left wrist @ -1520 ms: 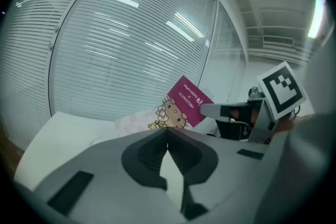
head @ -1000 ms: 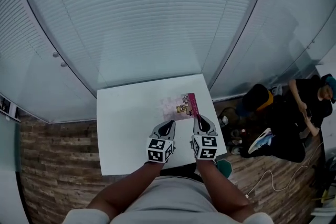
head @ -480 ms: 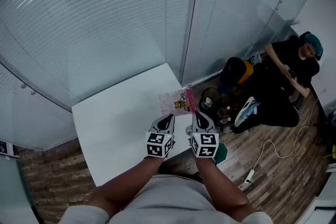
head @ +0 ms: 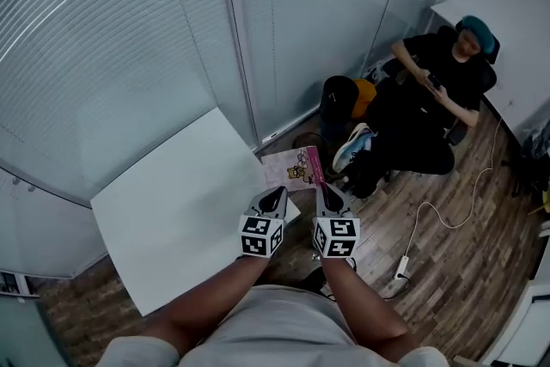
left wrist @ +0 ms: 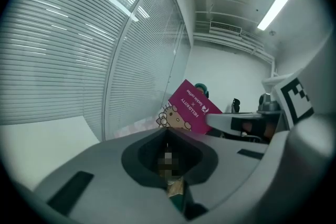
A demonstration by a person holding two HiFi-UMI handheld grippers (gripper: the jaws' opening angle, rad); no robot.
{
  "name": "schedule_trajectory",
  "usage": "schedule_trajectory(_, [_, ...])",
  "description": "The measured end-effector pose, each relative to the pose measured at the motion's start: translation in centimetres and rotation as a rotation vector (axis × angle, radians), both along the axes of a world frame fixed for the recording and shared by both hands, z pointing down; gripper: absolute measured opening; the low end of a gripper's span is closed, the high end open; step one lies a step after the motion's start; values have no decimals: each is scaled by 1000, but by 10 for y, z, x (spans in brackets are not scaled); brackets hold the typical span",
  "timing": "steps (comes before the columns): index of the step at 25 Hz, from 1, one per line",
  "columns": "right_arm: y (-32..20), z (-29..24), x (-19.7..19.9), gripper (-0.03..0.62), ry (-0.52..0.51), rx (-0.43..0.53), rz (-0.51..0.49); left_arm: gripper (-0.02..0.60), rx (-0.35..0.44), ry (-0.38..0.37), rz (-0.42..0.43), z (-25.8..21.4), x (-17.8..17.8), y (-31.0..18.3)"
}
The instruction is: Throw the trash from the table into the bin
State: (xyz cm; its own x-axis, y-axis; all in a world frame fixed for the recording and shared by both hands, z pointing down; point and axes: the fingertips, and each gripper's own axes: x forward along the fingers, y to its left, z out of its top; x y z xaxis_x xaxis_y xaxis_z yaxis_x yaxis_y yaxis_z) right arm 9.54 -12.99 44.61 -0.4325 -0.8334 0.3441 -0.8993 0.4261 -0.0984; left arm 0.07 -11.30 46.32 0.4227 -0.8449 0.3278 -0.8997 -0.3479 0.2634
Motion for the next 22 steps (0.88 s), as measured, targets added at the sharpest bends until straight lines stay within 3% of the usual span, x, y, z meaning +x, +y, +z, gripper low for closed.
schedule_trajectory(12, [3, 21, 142, 8, -1, -29, 70, 5, -12, 2, 67, 13, 139, -14])
schedule_trajectory(22, [16, 59, 223, 8, 20, -102, 137, 5, -83, -15, 106, 39, 203, -4])
